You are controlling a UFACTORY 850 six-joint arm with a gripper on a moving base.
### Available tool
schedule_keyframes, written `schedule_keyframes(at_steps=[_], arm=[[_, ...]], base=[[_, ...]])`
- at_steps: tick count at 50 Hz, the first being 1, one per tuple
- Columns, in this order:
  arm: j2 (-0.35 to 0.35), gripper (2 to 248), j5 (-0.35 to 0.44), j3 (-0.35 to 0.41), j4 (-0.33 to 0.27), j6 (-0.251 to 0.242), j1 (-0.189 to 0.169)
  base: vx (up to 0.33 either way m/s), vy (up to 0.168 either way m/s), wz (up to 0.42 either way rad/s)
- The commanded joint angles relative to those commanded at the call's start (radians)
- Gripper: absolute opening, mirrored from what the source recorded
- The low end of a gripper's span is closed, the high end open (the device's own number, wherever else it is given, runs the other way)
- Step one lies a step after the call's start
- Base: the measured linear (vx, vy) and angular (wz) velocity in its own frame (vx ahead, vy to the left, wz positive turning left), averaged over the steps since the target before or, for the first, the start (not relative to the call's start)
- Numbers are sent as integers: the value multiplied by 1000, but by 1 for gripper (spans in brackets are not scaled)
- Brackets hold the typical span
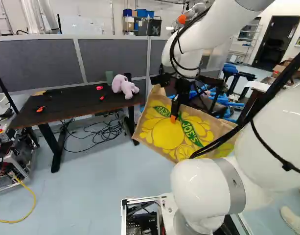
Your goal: Pick up the bag on the ground and place it on the table
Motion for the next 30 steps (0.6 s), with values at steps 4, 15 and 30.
schedule_keyframes(at_steps=[4,15,30], arm=[[1,21,-18,-13,0,0,1],[3,21,-69,-52,0,0,4],[3,21,-136,-108,0,0,8]], base=[[0,0,0],[0,0,0],[0,0,0]])
